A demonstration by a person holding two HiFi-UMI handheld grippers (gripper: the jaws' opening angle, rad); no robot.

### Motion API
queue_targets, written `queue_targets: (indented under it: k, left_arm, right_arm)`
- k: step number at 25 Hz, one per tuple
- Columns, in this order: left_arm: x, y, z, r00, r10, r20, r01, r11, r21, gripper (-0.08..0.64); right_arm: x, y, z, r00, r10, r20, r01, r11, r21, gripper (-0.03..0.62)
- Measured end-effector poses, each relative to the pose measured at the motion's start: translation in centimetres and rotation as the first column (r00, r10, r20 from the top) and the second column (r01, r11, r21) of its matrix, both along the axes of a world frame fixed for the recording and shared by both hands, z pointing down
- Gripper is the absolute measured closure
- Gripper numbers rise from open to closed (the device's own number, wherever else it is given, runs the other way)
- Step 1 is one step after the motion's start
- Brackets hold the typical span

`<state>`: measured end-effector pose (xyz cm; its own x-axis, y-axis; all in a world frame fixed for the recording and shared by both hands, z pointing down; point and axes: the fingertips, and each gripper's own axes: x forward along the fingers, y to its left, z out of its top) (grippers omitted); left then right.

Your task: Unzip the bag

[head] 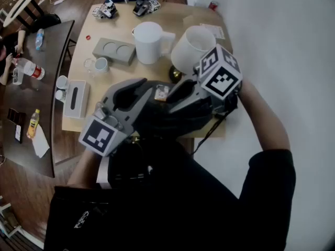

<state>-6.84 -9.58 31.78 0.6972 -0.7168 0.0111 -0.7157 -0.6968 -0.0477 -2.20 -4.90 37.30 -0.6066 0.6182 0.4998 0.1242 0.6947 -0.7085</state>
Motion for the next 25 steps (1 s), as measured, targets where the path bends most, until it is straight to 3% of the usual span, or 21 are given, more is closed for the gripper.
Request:
queue_targets:
  k: [3, 6, 10, 14, 16, 20, 22, 24, 25]
  left_arm:
    - [0.1, 0.1, 0.2, 1.000, 0.003, -0.002, -0.003, 1.000, -0.021, 0.488]
    - [0.1, 0.0, 0.3, 1.000, 0.004, 0.001, -0.004, 1.000, -0.031, 0.488]
    - [0.1, -0.2, 0.3, 1.000, 0.002, -0.001, -0.002, 0.999, -0.036, 0.488]
    - [0.3, -0.2, 0.5, 1.000, 0.013, 0.012, -0.012, 0.999, -0.043, 0.488]
    - [0.3, -0.1, 0.5, 1.000, 0.018, 0.013, -0.017, 0.999, -0.047, 0.488]
    - [0.4, 0.0, 0.4, 1.000, 0.027, 0.012, -0.027, 0.999, -0.048, 0.488]
    - [0.7, 0.0, 0.4, 0.998, 0.064, 0.000, -0.064, 0.994, -0.088, 0.488]
    - [1.1, 0.5, 0.3, 0.982, 0.191, -0.012, -0.190, 0.966, -0.175, 0.488]
    - [1.3, 1.1, 0.4, 0.956, 0.294, -0.019, -0.289, 0.927, -0.239, 0.489]
  right_arm:
    - [-0.7, 1.0, 0.3, 0.995, -0.094, -0.013, 0.094, 0.995, -0.018, 0.353]
    - [-0.7, 1.5, 0.1, 0.986, -0.166, 0.010, 0.164, 0.981, 0.105, 0.396]
    - [-0.6, 1.2, -0.5, 0.984, -0.167, 0.068, 0.144, 0.955, 0.258, 0.422]
    - [-0.9, 1.7, -2.4, 0.976, -0.161, 0.147, 0.112, 0.949, 0.296, 0.440]
    - [-0.9, 1.6, -3.0, 0.979, -0.139, 0.151, 0.089, 0.950, 0.301, 0.510]
    - [-0.7, 1.4, -2.9, 0.988, -0.053, 0.147, 0.016, 0.970, 0.244, 0.525]
    - [-0.6, 1.3, -3.5, 0.986, 0.016, 0.167, -0.058, 0.967, 0.250, 0.540]
    - [-0.5, 1.1, -4.2, 0.973, 0.127, 0.192, -0.177, 0.946, 0.270, 0.548]
    - [-0.4, 1.0, -4.3, 0.961, 0.189, 0.203, -0.242, 0.929, 0.280, 0.551]
